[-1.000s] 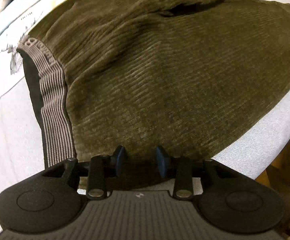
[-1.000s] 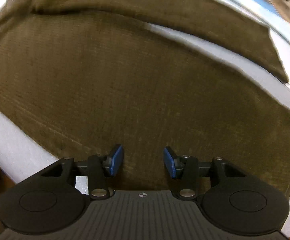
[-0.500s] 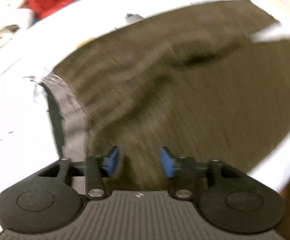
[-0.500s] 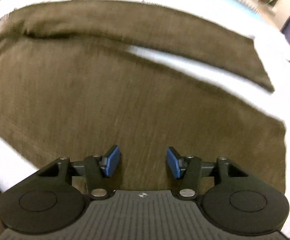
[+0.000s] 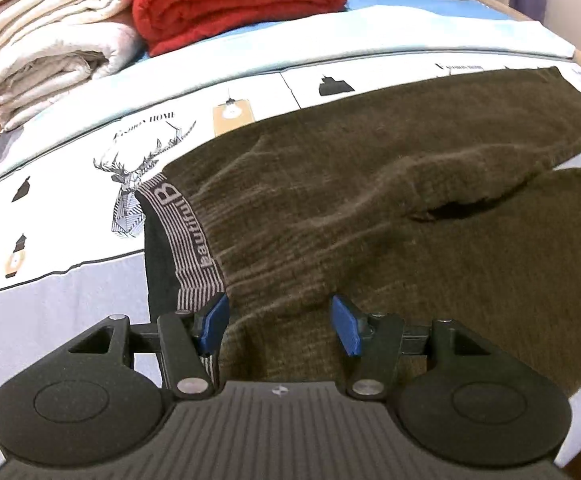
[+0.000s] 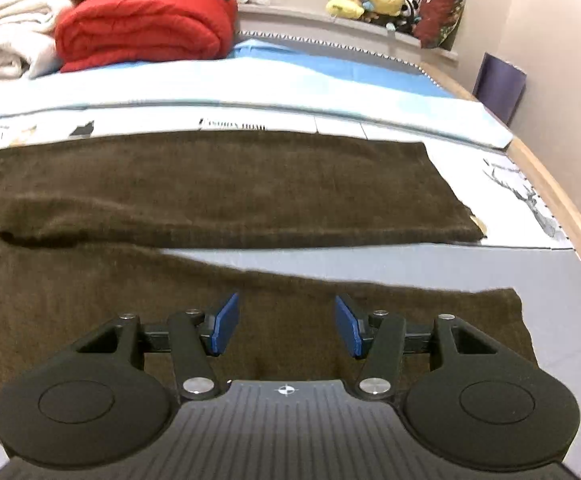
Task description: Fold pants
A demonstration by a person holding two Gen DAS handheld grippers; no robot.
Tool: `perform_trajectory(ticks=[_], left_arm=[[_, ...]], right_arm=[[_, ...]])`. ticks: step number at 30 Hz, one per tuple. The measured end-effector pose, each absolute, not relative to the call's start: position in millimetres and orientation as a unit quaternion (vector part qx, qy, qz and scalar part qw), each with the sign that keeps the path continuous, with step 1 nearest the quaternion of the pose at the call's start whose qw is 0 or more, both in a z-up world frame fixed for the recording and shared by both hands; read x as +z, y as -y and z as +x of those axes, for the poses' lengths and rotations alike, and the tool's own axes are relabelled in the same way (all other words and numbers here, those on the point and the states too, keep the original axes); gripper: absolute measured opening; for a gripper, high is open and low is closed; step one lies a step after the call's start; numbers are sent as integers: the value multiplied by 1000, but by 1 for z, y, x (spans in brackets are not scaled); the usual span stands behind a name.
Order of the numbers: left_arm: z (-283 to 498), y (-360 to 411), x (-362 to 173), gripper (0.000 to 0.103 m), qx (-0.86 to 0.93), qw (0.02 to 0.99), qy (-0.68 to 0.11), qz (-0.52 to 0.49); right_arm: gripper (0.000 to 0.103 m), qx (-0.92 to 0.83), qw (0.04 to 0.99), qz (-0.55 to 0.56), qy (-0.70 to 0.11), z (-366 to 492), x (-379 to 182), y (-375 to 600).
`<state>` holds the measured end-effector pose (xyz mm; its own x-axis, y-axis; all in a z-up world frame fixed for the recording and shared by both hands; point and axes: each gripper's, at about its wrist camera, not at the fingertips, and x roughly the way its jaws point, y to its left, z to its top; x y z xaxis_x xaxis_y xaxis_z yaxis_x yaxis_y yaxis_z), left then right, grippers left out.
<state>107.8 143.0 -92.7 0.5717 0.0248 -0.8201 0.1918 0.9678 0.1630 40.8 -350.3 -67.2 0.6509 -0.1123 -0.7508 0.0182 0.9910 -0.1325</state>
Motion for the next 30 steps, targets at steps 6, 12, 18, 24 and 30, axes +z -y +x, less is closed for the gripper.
perform_trajectory(ticks=[6, 12, 18, 24, 30], left_arm=[[118, -131, -88, 62, -47, 884, -443, 143], [125, -103, -80, 26, -72, 890, -424, 152], [135, -71, -72, 16, -79, 892, -410, 172], [173, -73, -60, 18, -82, 895, -413, 147], [233, -142, -58, 18, -5, 922, -388, 4]], right_arm=[[55, -26, 917, -48, -395, 60, -62, 332], [55, -12, 925, -28, -378, 77, -54, 311], [54, -3, 933, -6, -360, 93, -47, 296], [26, 18, 936, 54, -348, 103, -40, 298], [12, 32, 937, 71, -341, 106, -35, 291]])
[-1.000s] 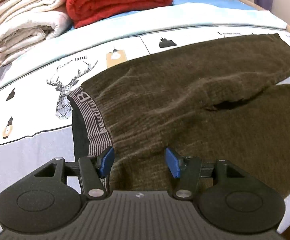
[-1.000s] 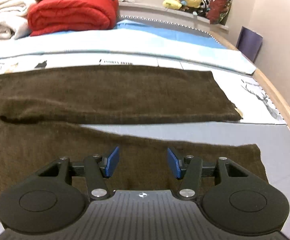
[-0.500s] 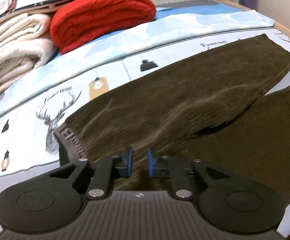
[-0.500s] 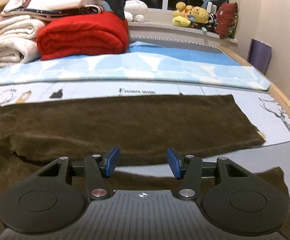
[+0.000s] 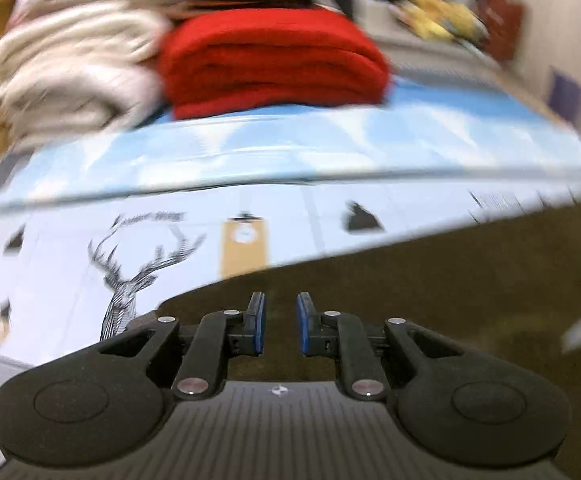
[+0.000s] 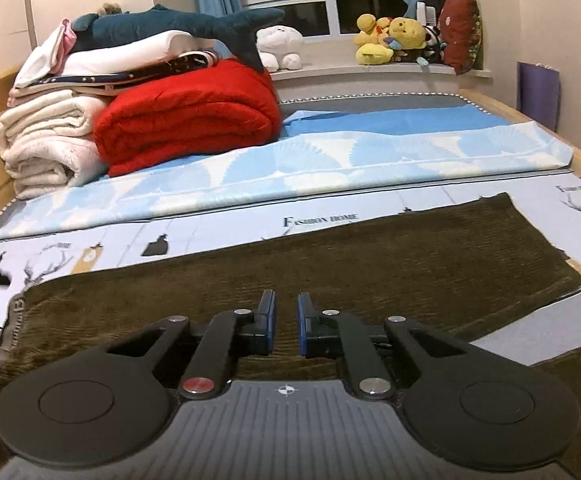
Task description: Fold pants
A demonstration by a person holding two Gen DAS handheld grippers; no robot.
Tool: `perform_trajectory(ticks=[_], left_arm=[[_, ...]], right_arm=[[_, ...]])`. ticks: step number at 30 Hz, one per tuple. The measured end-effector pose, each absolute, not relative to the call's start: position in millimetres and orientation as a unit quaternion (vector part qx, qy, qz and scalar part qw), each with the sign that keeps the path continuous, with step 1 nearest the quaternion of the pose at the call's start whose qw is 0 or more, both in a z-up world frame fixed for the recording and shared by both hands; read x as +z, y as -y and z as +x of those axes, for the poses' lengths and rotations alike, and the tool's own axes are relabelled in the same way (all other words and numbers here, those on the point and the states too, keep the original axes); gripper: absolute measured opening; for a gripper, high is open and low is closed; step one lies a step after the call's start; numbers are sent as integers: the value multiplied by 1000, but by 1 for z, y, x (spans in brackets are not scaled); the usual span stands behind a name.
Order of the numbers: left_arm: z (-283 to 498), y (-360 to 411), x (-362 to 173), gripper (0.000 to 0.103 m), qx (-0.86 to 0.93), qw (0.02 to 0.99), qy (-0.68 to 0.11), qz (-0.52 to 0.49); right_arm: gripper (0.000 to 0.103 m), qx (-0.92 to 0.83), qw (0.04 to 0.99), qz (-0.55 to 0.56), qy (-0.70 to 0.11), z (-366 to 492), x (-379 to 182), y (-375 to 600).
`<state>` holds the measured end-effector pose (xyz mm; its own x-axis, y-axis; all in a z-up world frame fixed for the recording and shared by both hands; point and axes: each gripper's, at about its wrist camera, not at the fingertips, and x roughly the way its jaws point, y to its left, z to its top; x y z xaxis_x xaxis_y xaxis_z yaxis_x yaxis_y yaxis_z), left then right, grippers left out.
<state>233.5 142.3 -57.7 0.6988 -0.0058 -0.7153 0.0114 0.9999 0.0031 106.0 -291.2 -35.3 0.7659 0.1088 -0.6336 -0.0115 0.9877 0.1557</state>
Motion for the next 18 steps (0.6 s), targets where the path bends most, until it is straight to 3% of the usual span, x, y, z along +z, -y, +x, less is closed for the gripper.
perform_trajectory(ticks=[4, 5, 6, 8, 9, 18], left_arm=[[253, -162, -91, 19, 13, 911, -413, -7], [259, -162, -98, 23, 14, 908, -419, 6], [266, -159, -102, 29, 13, 908, -419, 18], [275, -159, -105, 61, 13, 914, -405, 22], [280, -160, -106, 64, 12, 917, -397, 22], [346, -163, -144, 71, -11, 911, -412, 28]], right_arm=[[12, 48, 933, 75, -349, 112, -35, 290], [12, 50, 931, 77, -352, 114, -35, 291], [12, 51, 930, 80, -355, 115, -35, 292], [12, 52, 929, 82, -356, 118, -35, 293], [12, 50, 929, 81, -356, 119, -35, 293], [12, 35, 919, 99, -381, 127, -44, 301]])
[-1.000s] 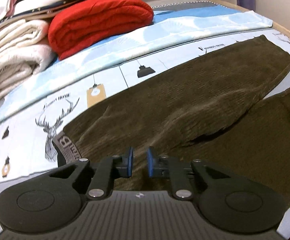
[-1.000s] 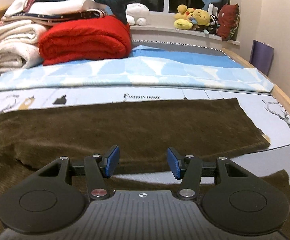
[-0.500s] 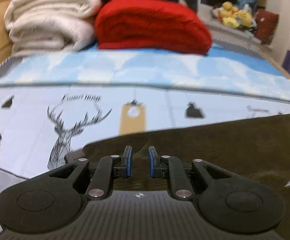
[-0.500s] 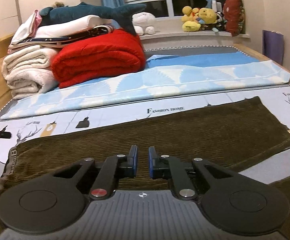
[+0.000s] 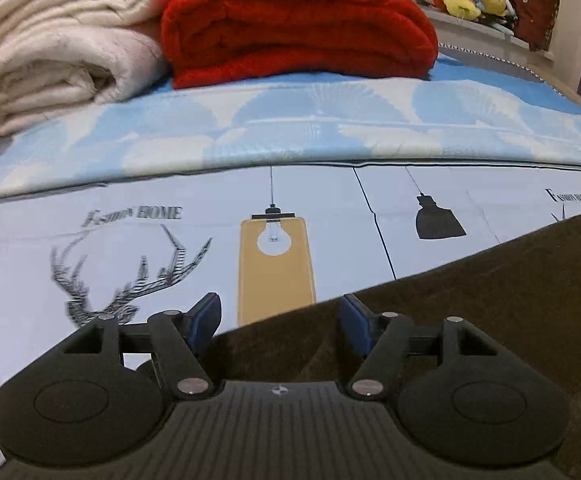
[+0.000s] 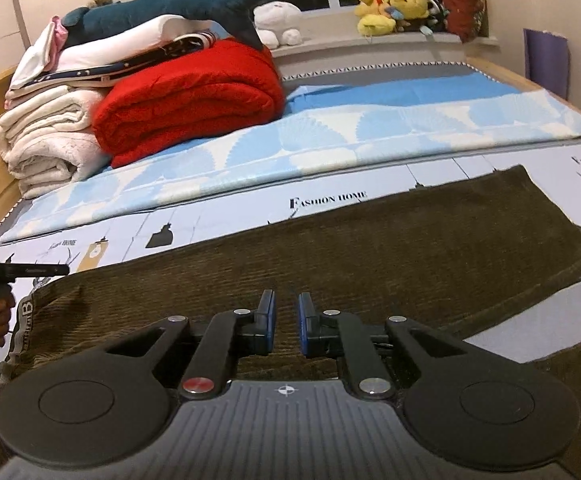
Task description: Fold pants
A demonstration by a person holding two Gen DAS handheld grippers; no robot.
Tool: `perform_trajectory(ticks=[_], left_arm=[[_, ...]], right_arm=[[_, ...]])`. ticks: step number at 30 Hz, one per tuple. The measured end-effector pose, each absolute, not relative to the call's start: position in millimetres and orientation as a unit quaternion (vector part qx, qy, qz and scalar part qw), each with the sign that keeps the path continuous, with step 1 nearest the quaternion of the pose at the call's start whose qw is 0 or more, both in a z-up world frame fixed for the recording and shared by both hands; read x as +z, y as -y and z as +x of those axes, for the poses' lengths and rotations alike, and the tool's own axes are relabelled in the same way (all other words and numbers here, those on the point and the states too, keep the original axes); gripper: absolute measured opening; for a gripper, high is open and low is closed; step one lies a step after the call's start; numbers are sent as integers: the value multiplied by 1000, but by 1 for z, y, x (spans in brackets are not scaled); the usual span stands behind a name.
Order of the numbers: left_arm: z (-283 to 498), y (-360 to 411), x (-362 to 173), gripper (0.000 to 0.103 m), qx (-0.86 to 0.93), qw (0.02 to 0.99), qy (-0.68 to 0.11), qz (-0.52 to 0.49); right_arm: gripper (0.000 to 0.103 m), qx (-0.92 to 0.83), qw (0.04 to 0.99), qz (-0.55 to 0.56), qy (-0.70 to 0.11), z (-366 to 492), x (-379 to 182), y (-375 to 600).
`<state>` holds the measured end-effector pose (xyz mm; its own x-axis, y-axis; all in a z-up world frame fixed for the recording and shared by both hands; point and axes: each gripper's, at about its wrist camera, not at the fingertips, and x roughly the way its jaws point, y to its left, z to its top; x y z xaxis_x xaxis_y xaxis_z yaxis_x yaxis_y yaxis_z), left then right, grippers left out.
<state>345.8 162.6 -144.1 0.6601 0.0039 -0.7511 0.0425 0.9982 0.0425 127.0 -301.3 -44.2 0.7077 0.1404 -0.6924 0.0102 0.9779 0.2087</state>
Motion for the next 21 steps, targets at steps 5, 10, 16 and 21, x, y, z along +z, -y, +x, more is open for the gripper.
perform_trajectory(ticks=[5, 10, 16, 21], left_arm=[[362, -169, -166, 71, -66, 891, -448, -19], [355, -164, -166, 5, -79, 885, -459, 9], [313, -149, -130, 2, -92, 890, -444, 44], [235, -117, -90, 0, -122, 881, -438, 132]], right_arm=[[12, 38, 917, 82, -389, 131, -48, 296], [12, 30, 915, 80, -394, 136, -49, 294], [12, 20, 918, 54, -392, 133, -49, 289], [12, -5, 918, 76, -389, 125, -47, 301]])
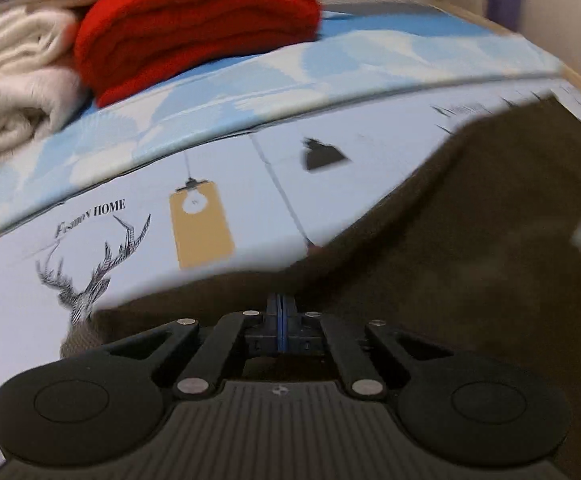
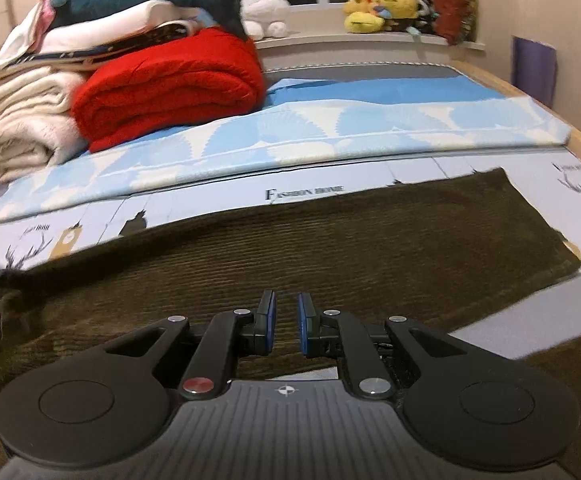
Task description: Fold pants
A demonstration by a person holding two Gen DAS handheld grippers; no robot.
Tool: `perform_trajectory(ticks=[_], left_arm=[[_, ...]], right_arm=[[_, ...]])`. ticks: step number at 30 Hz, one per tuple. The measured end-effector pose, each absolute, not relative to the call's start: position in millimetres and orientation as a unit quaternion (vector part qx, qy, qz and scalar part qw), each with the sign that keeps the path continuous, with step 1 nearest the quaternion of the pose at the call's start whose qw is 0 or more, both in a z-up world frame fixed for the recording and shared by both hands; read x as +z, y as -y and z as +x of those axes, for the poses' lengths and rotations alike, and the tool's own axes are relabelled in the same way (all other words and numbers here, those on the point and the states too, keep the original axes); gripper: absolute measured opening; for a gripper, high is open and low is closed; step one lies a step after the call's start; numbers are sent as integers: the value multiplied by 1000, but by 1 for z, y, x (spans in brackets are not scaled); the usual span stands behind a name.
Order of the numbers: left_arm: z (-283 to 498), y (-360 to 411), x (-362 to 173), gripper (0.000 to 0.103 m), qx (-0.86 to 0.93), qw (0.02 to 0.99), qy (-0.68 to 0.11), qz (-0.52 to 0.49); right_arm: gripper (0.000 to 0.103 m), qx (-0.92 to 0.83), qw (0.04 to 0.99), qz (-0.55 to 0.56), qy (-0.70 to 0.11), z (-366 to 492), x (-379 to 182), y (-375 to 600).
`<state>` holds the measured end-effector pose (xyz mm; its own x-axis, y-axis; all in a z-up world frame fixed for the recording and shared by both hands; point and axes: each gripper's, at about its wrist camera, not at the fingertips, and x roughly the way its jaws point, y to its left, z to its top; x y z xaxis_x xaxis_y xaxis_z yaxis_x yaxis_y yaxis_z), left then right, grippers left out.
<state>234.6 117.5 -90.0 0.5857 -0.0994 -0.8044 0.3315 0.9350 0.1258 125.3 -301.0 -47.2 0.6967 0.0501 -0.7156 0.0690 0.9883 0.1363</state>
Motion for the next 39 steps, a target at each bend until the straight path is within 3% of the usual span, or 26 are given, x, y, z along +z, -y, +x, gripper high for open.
perform_trajectory(ticks=[7, 13, 16, 19, 22, 26, 33, 36, 39], left_arm=[[98, -121, -42, 0, -146, 878, -447, 84], [81, -144, -48, 3, -91, 891, -444, 29], [97, -144, -40, 12, -95, 901, -422, 22], [128, -135, -40, 29, -95, 910, -401, 35], [172, -129, -48, 30, -90, 916, -389, 40], [232, -129, -73, 47, -71, 921, -381, 25], [308, -133, -138, 58, -37, 914, -400, 48], [333, -136, -146, 77, -40, 920, -382, 79], [358, -152, -156, 80, -61, 909, -410, 36]], right_arm=[[12, -22, 916, 97, -389, 107, -49, 316], [13, -32, 903, 153, -399, 92, -49, 328], [15, -26, 901, 168, -400, 89, -48, 325], [21, -10, 909, 142, -393, 89, -44, 316], [21, 3, 914, 111, -389, 92, -43, 307], [21, 23, 920, 83, -383, 98, -40, 299], [21, 37, 921, 76, -381, 110, -36, 302], [21, 42, 922, 74, -378, 112, -35, 306], [21, 40, 920, 71, -383, 114, -37, 311]])
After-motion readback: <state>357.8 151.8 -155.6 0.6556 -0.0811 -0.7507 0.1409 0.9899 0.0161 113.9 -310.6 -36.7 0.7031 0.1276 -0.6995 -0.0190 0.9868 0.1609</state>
